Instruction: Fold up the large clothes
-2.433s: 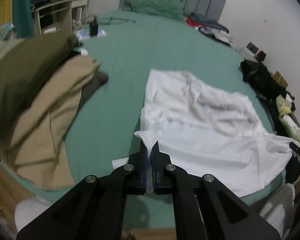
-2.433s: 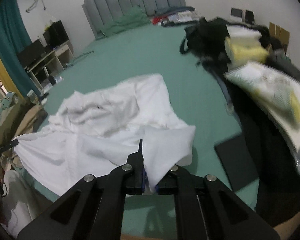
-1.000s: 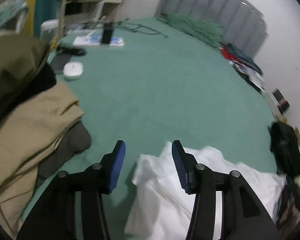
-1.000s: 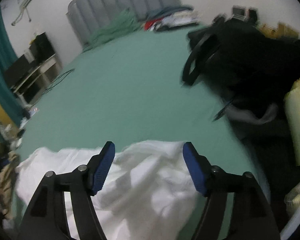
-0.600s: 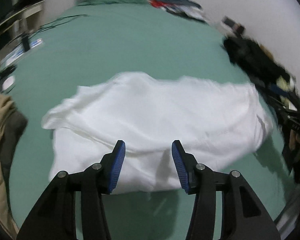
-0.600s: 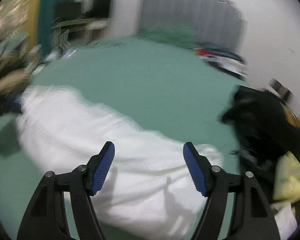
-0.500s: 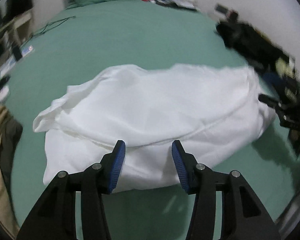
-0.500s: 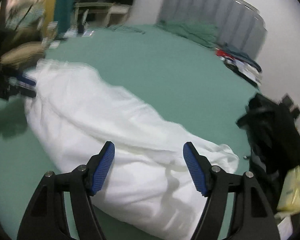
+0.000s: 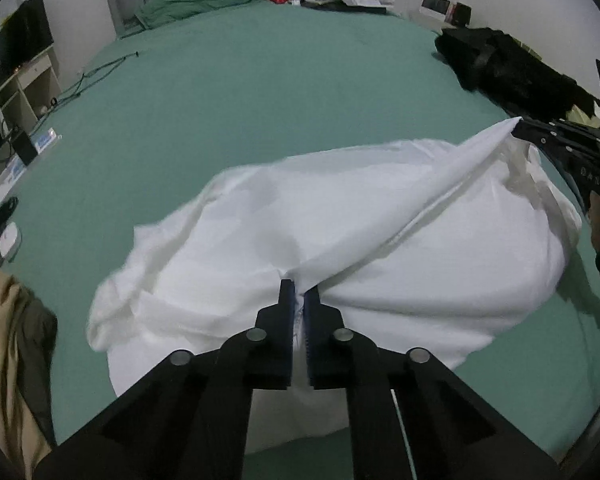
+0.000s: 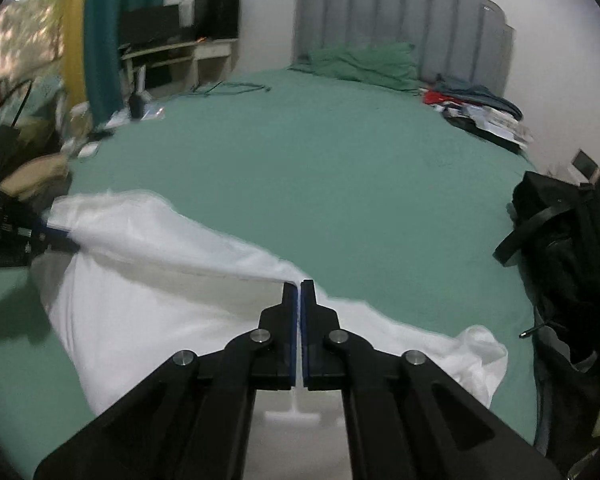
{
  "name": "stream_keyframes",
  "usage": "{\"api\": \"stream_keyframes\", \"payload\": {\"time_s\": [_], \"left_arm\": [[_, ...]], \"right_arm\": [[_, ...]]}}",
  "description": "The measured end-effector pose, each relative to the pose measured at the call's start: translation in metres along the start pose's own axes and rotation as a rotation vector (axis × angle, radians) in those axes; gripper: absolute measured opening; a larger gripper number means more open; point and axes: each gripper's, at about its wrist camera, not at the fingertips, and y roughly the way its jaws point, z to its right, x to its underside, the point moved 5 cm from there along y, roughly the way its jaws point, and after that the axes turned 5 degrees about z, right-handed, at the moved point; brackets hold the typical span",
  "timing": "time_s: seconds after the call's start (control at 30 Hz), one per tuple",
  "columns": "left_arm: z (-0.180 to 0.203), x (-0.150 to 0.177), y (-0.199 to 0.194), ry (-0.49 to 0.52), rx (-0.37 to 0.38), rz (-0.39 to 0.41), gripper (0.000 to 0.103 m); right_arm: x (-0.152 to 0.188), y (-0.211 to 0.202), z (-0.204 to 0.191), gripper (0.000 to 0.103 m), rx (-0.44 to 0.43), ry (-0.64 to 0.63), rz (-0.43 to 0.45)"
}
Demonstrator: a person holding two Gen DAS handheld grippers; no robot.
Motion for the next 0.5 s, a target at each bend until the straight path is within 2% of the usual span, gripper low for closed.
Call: {"api": "stream_keyframes", "payload": {"time_s": [0.23,0.27,0.3,0.33,0.4,0.5], "left_arm": [[-0.003,-0.032,0.007,-0.039,0.02,0.002,0.007],[-0.004,-0.035,0.008,-0.037,0.021,-0.001,0.01],[-0.006,-0.036,0.01,-0.031,0.016,-0.006,0.02],[-0.008,-0.038,0.013,-0.019,-0.005,-0.006,0.029],[-0.016,-0.041,0.023,0.012,-0.081,-0.014,0.029],[-0.036,-0.049,0.045,-0.022,-0.118,-0.043,0.029]], "right_arm": [[-0.013,0.032,0.01,0.0,0.037,0.012,-0.029],[-0.009,0.034,0.012,0.0,0.044,0.019,-0.041],[-0.004,0.04,0.018,0.001,0.053,0.041,-0.065],[0.0,0.044,0.023,0.001,0.058,0.068,-0.081],[0.011,0.054,0.036,0.001,0.072,0.143,-0.129],[0.014,0.053,0.045,0.002,0.119,0.153,-0.129]]}}
